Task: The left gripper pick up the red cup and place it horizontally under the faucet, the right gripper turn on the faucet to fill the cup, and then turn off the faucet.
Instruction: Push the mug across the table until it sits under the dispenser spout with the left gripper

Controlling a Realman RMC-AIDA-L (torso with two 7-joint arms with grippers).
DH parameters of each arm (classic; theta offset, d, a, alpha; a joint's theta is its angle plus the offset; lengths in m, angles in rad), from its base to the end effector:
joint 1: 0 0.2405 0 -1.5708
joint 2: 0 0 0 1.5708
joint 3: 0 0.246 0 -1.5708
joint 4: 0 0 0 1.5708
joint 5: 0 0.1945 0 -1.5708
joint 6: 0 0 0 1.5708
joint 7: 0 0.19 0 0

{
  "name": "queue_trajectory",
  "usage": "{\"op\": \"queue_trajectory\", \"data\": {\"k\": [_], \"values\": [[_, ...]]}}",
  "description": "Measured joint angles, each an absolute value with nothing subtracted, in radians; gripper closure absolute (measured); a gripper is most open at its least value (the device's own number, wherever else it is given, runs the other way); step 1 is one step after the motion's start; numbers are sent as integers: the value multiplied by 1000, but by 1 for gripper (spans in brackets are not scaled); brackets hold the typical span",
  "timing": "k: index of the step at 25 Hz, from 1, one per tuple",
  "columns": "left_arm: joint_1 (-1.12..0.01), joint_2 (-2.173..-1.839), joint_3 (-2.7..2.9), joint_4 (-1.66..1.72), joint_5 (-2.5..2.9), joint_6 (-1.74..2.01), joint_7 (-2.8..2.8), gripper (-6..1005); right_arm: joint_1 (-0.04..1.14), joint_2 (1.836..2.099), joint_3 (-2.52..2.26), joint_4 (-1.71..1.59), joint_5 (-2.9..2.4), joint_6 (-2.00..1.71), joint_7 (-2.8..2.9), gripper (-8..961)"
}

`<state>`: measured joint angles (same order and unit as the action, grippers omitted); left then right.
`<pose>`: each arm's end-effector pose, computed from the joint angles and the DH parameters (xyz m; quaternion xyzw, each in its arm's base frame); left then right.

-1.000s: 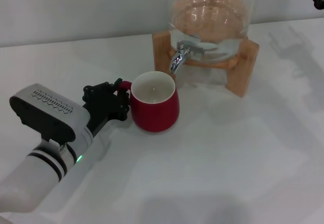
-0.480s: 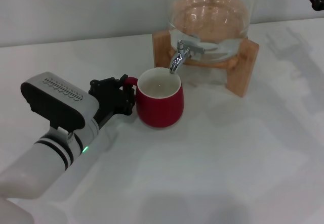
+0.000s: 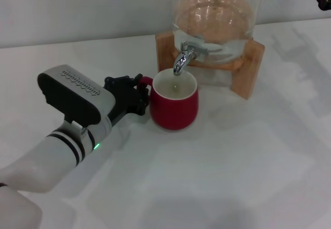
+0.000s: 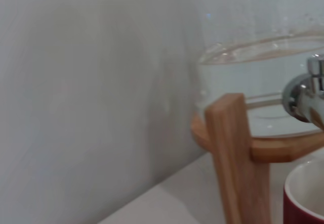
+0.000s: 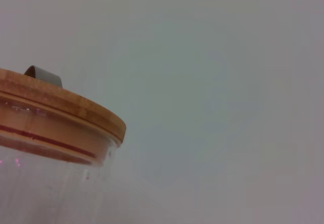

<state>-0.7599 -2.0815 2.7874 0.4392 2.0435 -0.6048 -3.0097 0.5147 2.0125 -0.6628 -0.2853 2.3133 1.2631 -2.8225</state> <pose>-0.1822 0.3902 -0.1541 -0.8961 -0.1200 -0.1630 0.3950 0.2727 0.4082 0.1067 -0.6807 0.0682 0.3254 0.6528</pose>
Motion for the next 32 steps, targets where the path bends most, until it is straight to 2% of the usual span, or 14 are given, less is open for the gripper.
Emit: {"op": "queue_trajectory", "data": {"k": [32], "values": [[-786,-2082,2726,425,2056,-504,-3010,898,518,2014,-687,-274,2313,1262,-2822,306]]}}
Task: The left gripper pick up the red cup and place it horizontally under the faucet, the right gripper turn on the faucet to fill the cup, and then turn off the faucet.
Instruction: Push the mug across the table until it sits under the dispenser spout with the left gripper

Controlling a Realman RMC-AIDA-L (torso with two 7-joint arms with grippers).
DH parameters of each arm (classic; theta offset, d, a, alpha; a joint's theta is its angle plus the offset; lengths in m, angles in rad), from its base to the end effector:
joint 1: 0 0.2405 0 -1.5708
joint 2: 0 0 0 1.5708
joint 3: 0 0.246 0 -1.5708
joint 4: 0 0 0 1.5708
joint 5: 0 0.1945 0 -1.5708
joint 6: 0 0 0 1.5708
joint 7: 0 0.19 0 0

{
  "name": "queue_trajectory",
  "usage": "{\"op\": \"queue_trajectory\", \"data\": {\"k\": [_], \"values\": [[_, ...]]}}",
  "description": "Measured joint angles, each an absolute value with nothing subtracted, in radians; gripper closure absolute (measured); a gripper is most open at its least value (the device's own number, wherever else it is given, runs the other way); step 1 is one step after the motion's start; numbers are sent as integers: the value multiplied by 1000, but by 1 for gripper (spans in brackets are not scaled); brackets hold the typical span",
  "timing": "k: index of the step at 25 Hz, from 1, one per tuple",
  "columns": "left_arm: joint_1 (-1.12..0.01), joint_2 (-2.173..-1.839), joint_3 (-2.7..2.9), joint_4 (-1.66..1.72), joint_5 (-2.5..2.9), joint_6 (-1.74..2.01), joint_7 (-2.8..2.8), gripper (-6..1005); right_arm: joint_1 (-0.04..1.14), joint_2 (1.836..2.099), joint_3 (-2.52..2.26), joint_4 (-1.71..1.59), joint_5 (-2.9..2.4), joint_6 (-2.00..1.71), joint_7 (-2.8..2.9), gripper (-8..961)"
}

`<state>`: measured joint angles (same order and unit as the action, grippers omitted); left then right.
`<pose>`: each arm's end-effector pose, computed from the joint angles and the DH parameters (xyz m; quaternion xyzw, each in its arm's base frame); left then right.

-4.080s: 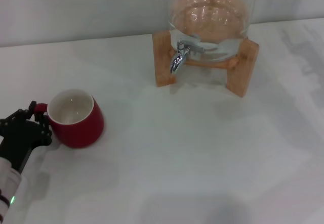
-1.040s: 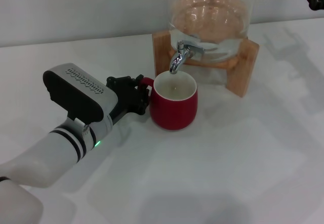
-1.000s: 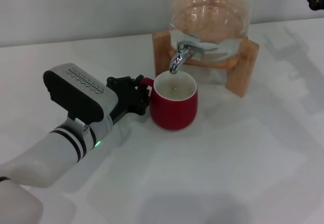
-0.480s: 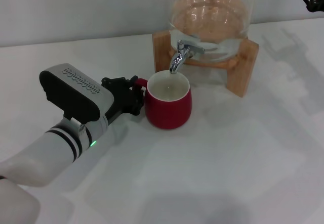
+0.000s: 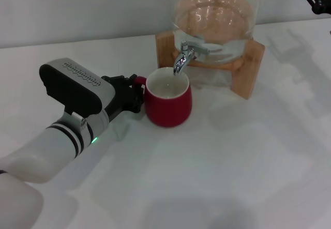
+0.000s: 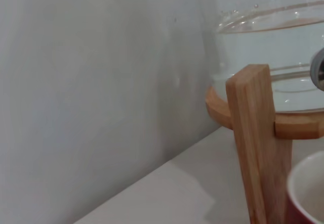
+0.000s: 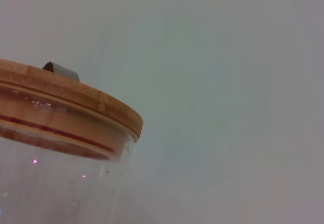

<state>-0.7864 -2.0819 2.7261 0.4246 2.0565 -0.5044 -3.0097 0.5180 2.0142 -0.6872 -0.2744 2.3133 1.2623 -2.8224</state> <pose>-0.1890 0.4018 -0.1532 -0.8966 -0.1387 -0.1308 0.3998 0.2701 0.4085 0.0986 -0.6902 0.0691 0.3256 0.6425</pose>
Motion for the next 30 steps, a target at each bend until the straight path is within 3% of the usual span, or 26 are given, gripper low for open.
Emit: {"op": "queue_trajectory", "data": {"k": [6,12,23,30], "values": [[-808,-2083,2724,428,2056,-447,-3009,837,518,2014,-687,-273,2313,1262,-2822,306],[-808,-2085,2725,435,2056,-440,-3006,692,516,2014,-687,-273,2313,1262,-2822,306],[-781,-2086,2723,464,2056,-442,-2988,671,512,2011,-688,-273,2313,1257,-2822,306],[-664,-2085,2602,552,2060,-446,-2788,619,513,2010,-689,-273,2312,1254,-2822,306]]}}
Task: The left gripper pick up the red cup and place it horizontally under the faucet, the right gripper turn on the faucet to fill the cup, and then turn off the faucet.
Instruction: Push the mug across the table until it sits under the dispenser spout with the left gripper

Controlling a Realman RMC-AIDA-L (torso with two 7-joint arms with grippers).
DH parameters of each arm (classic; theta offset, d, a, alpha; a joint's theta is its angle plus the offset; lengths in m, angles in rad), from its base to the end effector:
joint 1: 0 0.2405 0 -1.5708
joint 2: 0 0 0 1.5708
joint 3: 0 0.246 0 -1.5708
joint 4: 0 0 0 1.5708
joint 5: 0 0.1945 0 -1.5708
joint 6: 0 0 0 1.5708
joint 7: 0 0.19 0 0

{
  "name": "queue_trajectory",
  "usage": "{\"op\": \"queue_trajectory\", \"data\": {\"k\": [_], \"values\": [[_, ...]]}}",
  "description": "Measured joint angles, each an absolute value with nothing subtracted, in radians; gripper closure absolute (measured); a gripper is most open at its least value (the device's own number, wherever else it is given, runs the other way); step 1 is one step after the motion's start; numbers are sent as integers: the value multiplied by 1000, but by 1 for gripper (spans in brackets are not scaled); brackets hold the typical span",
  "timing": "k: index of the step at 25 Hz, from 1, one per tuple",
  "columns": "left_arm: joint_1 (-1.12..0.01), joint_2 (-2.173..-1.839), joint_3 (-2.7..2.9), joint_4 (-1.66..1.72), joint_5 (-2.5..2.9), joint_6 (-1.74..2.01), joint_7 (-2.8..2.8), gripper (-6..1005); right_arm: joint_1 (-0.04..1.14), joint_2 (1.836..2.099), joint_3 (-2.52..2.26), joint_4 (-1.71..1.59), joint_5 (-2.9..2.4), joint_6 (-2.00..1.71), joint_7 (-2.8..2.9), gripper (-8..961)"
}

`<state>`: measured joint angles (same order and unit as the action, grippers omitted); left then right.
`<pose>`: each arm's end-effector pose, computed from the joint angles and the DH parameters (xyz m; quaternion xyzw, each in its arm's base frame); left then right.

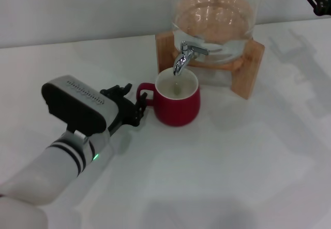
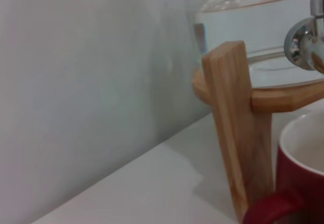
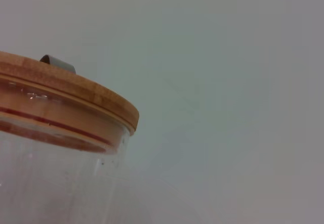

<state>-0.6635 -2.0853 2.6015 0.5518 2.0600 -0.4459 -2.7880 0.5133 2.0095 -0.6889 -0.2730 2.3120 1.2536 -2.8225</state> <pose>-0.1990 0.3809 -0.1593 -0.8935 -0.1425 -0.1158 0.4097 0.2741 0.4081 0.0994 -0.6916 0.0723 0.3194 0.6438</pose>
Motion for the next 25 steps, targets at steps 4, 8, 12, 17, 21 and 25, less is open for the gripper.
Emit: {"op": "queue_trajectory", "data": {"k": [4,8,12,17,21,25], "values": [[-564,-2087,2515,633,2059,-443,-2619,607,518,2009,-689,-273,2312,1245,-2826,306],[-526,-2086,2504,656,2059,-451,-2584,607,520,2009,-689,-273,2312,1242,-2825,306],[-523,-2087,2510,657,2059,-450,-2585,607,519,2010,-700,-273,2312,1246,-2824,306],[-529,-2085,2512,657,2058,-439,-2585,606,513,2012,-704,-273,2312,1251,-2823,307],[-539,-2083,2512,658,2058,-432,-2581,606,510,2012,-704,-272,2312,1259,-2822,307],[-550,-2082,2508,656,2077,-416,-2578,606,510,2013,-704,-264,2313,1265,-2822,307]]}}
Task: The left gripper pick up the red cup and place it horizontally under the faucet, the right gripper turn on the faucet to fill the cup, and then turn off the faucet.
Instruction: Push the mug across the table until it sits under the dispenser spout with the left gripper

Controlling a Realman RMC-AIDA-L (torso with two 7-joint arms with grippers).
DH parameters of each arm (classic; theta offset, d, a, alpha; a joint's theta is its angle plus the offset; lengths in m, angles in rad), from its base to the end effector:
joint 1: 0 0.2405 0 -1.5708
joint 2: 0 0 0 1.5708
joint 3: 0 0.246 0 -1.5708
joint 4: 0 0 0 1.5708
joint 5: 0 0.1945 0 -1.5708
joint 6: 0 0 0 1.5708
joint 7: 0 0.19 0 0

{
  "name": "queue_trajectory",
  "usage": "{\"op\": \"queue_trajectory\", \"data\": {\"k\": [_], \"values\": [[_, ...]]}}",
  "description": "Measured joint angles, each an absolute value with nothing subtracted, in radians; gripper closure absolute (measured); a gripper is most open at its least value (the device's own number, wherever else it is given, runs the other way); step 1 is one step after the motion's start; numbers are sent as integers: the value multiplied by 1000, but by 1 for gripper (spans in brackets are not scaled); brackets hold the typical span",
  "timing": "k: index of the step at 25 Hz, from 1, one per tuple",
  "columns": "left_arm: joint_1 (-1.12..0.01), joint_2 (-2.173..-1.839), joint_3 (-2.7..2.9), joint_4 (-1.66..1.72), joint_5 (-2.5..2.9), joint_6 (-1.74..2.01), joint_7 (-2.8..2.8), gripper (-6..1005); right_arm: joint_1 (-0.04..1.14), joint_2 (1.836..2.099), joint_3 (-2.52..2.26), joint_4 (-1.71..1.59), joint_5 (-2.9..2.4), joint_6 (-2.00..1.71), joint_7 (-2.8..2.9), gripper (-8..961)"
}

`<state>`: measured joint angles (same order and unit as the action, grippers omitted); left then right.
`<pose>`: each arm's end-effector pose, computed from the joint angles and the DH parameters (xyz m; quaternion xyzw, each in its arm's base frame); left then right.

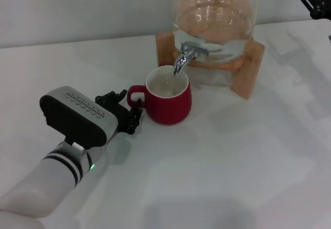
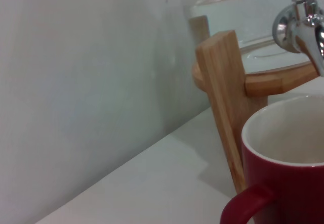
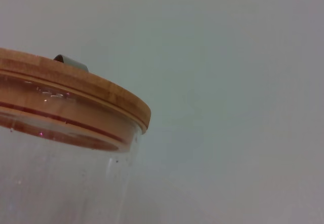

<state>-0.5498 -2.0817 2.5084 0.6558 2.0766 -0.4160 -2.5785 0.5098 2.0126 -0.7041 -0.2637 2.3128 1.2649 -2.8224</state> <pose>-0.2075 0.3670 -0.1554 -0.8906 -0.1199 -0.0977 0.4277 0.2730 0.4056 0.0936 -0.6966 0.0727 0.3223 0.6369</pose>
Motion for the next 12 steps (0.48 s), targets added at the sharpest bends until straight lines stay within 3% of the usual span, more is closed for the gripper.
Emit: {"op": "queue_trajectory", "data": {"k": [12], "values": [[-605,-2082,2504,640,2085,-373,-2575,605,509,2013,-704,-262,2313,1267,-2822,307]]}}
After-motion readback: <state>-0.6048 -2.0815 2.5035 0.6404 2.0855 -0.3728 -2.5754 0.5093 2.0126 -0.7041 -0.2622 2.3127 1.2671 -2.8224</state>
